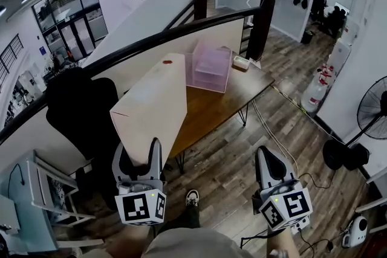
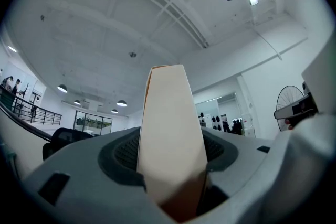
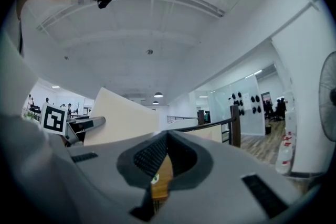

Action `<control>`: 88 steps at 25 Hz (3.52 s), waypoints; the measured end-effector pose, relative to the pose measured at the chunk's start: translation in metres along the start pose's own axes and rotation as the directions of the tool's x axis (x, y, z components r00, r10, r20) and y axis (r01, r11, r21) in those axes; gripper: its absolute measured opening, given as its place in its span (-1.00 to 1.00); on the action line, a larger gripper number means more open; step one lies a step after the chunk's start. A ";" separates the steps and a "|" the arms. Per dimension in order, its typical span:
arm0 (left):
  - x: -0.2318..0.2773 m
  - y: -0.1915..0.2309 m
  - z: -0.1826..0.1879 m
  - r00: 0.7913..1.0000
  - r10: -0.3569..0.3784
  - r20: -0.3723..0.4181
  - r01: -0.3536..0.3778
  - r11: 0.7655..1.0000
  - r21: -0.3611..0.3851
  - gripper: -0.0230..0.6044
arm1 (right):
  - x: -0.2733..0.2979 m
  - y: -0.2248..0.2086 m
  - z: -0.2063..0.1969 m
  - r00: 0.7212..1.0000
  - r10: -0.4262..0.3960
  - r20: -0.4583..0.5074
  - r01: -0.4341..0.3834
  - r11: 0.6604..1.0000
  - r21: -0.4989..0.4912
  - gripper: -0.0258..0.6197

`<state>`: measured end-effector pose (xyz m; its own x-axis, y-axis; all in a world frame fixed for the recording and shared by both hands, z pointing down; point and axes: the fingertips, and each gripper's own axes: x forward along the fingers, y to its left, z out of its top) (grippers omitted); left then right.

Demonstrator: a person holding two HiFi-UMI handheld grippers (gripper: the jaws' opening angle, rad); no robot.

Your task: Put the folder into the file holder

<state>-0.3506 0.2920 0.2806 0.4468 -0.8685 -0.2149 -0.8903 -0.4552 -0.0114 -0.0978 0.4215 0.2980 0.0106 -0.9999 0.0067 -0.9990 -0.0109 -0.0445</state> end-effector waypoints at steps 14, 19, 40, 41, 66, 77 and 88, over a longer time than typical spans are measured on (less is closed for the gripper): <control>0.203 0.040 -0.034 1.000 -0.024 0.009 0.024 0.999 -0.024 -0.02 | 0.201 -0.056 0.011 0.999 -0.025 -0.025 0.025 1.000 -0.003 -0.91; 0.252 0.059 -0.043 1.000 -0.024 0.017 0.024 0.999 -0.024 -0.02 | 0.258 -0.058 0.007 0.999 -0.013 -0.035 0.013 1.000 0.000 -0.91; 0.418 0.028 -0.083 0.997 0.051 0.057 -0.050 0.999 -0.003 -0.01 | 0.413 -0.175 -0.015 0.995 0.072 -0.065 -0.071 0.997 0.007 -0.91; 0.427 0.024 -0.084 0.996 0.063 0.055 -0.064 0.998 0.002 -0.01 | 0.422 -0.183 -0.015 0.994 0.090 -0.069 -0.090 0.996 0.009 -0.91; 0.538 -0.036 -0.119 0.943 0.332 -0.034 -0.326 0.938 0.114 -0.01 | 0.603 -0.299 -0.033 0.878 0.461 -0.130 -0.451 0.887 0.100 -0.91; 0.556 -0.018 -0.121 0.961 0.230 -0.155 -0.214 0.970 0.111 -0.01 | 0.596 -0.285 -0.034 0.882 0.448 -0.145 -0.435 0.894 0.112 -0.91; 0.632 0.007 -0.112 0.926 0.022 -0.377 0.024 0.993 0.117 0.00 | 0.596 -0.276 -0.031 0.890 0.426 -0.163 -0.413 0.904 0.107 -0.91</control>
<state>-0.0643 -0.2821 0.2539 0.4270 -0.8883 0.1689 -0.8837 -0.4496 -0.1304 0.1833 -0.1708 0.3448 -0.4232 -0.8936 0.1500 -0.9031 0.4026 -0.1497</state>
